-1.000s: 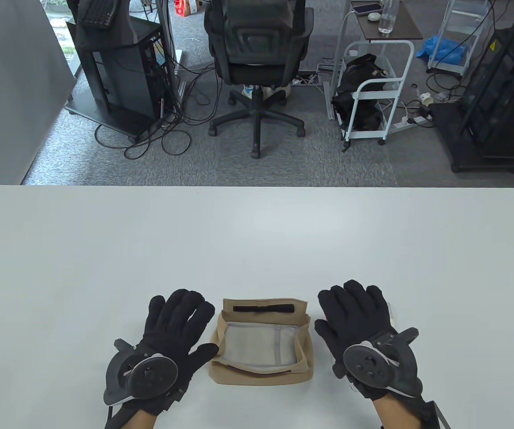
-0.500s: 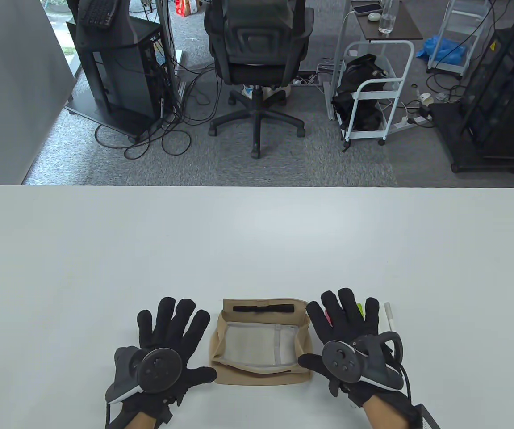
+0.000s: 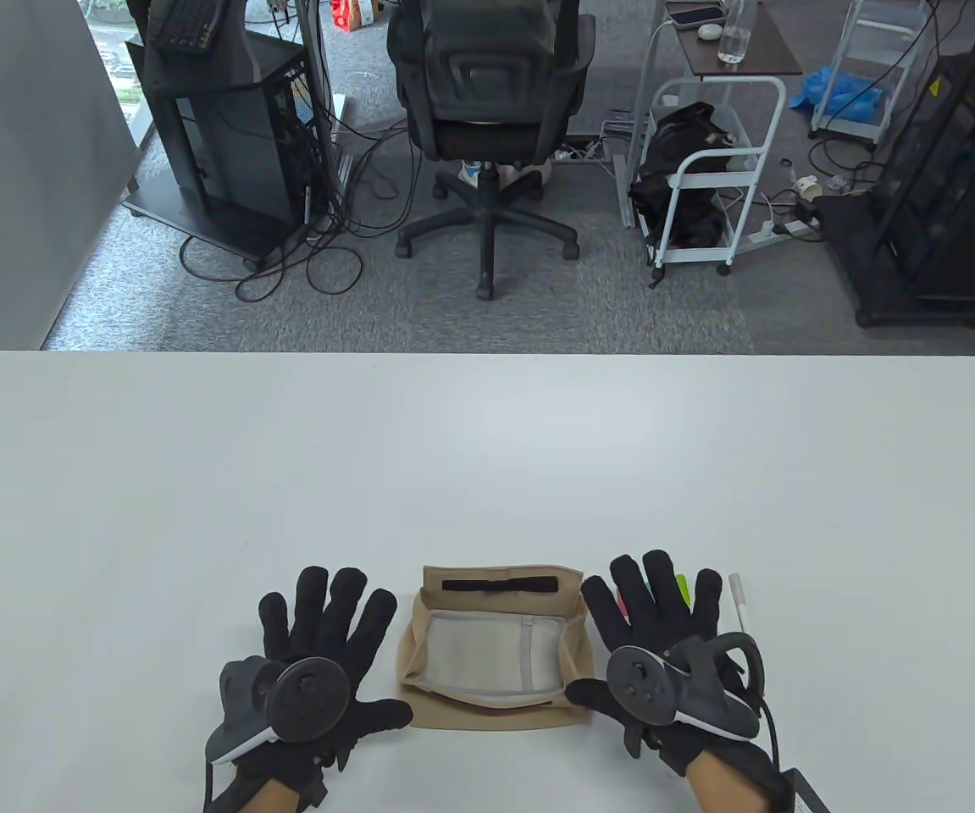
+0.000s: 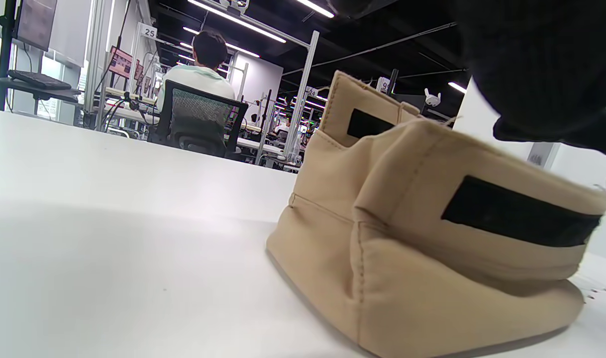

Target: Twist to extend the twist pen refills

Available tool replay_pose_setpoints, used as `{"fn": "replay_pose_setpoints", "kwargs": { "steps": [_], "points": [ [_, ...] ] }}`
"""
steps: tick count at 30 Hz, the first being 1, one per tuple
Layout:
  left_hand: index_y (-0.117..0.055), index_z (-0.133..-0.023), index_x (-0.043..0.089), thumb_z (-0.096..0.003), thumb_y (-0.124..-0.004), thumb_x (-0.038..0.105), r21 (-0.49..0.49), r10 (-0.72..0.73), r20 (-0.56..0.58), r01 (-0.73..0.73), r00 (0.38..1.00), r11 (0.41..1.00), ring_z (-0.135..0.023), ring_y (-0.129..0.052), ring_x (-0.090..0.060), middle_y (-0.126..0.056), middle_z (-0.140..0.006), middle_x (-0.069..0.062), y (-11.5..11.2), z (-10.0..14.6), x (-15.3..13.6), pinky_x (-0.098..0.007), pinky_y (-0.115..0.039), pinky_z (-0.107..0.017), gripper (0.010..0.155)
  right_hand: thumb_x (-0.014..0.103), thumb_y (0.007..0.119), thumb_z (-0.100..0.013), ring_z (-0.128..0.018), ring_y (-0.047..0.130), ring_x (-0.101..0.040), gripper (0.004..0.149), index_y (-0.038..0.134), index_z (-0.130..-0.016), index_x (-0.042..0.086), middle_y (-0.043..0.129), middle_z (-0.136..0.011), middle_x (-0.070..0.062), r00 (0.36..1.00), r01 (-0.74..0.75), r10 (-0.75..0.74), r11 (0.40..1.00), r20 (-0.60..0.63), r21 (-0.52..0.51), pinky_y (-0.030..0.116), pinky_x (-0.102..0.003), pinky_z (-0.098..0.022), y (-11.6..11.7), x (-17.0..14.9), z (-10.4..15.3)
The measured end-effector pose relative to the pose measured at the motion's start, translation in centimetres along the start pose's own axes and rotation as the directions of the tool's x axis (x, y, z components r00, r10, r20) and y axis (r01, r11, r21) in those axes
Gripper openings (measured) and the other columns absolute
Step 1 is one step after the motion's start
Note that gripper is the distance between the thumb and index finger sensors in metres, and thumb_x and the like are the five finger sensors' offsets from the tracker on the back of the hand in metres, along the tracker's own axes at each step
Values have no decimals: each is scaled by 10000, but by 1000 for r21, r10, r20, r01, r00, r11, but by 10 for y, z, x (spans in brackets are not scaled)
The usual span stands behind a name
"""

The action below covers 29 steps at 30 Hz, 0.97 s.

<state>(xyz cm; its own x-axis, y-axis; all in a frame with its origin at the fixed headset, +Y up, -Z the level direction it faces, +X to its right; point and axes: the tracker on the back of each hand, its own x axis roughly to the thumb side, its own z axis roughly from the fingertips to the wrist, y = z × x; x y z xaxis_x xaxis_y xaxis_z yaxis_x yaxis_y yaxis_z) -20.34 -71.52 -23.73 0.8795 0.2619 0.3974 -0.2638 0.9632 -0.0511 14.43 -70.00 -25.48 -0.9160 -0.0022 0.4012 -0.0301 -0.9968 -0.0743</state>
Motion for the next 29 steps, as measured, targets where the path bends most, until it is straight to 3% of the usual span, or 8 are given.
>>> {"fn": "replay_pose_setpoints", "kwargs": {
  "steps": [29],
  "points": [
    [-261, -1126, 278, -296, -832, 717, -7, 3, 15, -3, 1000, 1000, -1060, -31, -483, -117, -1180, -142, -3, 0, 3, -713, -57, -622, 1099, 748, 711, -375, -1025, 205, -528, 1038, 331, -1141, 160, 283, -1185, -240, 1000, 16, -16, 1000, 2, 23, 204, -848, -622, 2, 1, 0]
  ]
}}
